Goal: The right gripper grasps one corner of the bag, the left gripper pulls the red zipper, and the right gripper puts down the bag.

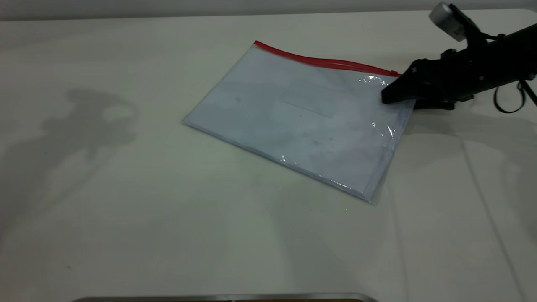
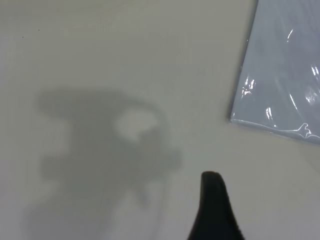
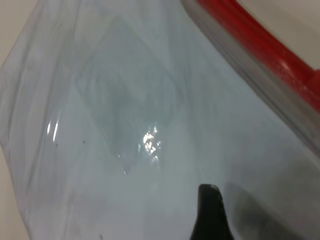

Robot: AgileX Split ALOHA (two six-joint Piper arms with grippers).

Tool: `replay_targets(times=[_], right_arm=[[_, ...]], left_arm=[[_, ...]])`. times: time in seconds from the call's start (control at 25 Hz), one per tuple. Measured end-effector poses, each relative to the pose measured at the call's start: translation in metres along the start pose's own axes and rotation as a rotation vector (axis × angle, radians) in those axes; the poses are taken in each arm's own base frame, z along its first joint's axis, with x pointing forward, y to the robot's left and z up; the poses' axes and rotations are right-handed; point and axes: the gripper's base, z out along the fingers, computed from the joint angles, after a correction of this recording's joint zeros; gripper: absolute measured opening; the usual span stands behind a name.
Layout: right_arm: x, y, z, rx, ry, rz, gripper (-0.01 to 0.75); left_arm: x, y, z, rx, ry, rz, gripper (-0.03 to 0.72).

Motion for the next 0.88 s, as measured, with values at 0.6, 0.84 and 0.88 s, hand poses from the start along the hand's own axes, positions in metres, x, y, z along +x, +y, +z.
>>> replay_targets(times=[0.6,0.84,0.88], right_arm=[[-0.009,0.022,0.001,-0.215,-0.120,-0.267,0.033],[-0.021,0.051,0.005,-0.383,-0.017,-0.391,0.033],[-0.023,0.058,0.007,-0.408,0.013,-0.416,0.033]], left_arm=[[0.000,-0.001,0.002,0.003,0.005,0.215,0.586],[0.005,-0.007,0.035,0.042,0.075,0.434,0.586],[0.006,-0.011,0.043,0.057,0.086,0.475,0.586]])
